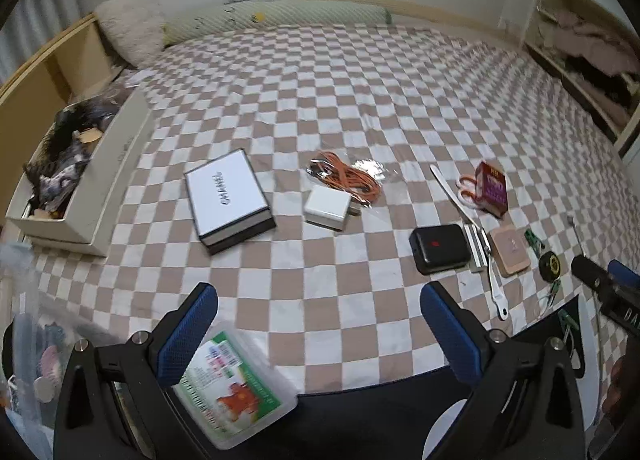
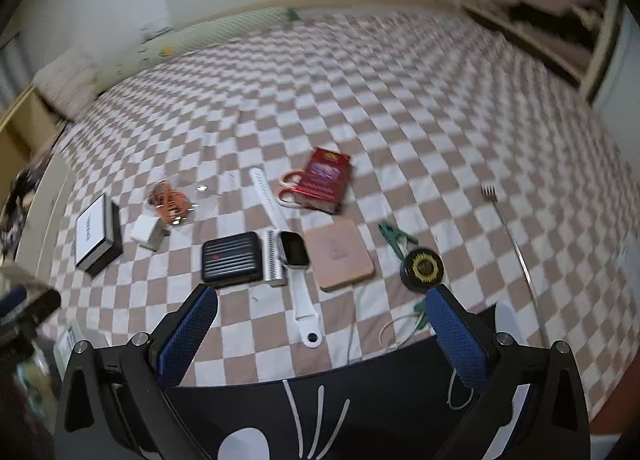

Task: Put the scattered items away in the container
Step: 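Withdraw both tools from the bin back over the bed items, then close the left tool on the black earbud case while the right tool grasps the wooden pad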

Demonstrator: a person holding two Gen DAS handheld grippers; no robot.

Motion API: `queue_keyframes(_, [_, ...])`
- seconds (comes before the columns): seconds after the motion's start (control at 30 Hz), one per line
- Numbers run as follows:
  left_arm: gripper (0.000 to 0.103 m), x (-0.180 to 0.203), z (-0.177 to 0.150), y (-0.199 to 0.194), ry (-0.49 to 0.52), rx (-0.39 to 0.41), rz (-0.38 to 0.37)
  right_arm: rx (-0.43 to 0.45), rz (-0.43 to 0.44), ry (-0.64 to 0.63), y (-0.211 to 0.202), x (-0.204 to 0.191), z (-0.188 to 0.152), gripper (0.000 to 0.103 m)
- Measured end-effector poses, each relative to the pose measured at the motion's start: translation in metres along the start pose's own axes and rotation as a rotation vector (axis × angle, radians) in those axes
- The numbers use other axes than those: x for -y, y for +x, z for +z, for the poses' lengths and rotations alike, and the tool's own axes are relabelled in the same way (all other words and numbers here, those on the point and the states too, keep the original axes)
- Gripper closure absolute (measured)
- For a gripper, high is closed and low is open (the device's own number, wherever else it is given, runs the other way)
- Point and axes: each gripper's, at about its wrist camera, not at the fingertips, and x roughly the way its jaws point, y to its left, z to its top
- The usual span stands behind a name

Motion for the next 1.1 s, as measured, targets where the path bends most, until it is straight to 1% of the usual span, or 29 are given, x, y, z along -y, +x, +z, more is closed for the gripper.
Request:
queue_keyframes(0.1, [0.002,0.016,0.003,0.018,0.037,-0.030,0.014,-0.024,-0.049,0.046,0.013,0.014,0.003,0.000])
queue_keyframes(0.17, [0.002,0.024,0.004,0.030,0.051,-0.049,0.012,-0.036,-0.067,0.066,0.019,0.021,0.006,0.000])
queue_keyframes(0.27, [0.002,0.033,0.006,0.047,0.056,-0.077,0.006,-0.064,-0.069,0.106,0.031,0.033,0.010,0.000])
queue_keyframes(0.33, [0.002,0.038,0.008,0.061,0.038,-0.104,-0.005,-0.083,-0.069,0.107,0.040,0.034,0.013,0.000])
queue_keyframes(0.47, [0.002,0.047,0.011,0.088,-0.041,-0.150,-0.073,-0.117,-0.063,0.070,0.057,0.032,0.019,0.000])
queue_keyframes(0.5, [0.002,0.049,0.011,0.094,-0.060,-0.160,-0.091,-0.123,-0.061,0.059,0.061,0.031,0.020,0.001])
queue_keyframes(0.57, [0.002,0.054,0.012,0.102,-0.069,-0.173,-0.118,-0.138,-0.070,0.041,0.069,0.027,0.023,0.011])
queue_keyframes(0.63, [0.002,0.054,0.013,0.112,-0.102,-0.182,-0.143,-0.151,-0.073,0.024,0.076,0.023,0.025,0.013])
queue_keyframes(0.7, [0.002,0.053,0.014,0.125,-0.156,-0.201,-0.182,-0.163,-0.071,0.007,0.083,0.018,0.027,0.016])
queue_keyframes(0.77, [0.002,0.053,0.012,0.136,-0.189,-0.226,-0.212,-0.174,-0.057,-0.005,0.089,0.014,0.030,0.022])
queue_keyframes(0.83, [0.002,0.058,0.011,0.148,-0.186,-0.260,-0.210,-0.185,-0.051,-0.010,0.095,0.009,0.032,0.025])
queue_keyframes(0.87, [0.002,0.061,0.012,0.152,-0.176,-0.271,-0.208,-0.191,-0.049,-0.012,0.099,0.007,0.033,0.026])
queue_keyframes(1.1, [0.002,0.074,0.023,0.156,-0.127,-0.267,-0.224,-0.236,-0.042,-0.027,0.130,-0.002,0.037,0.027])
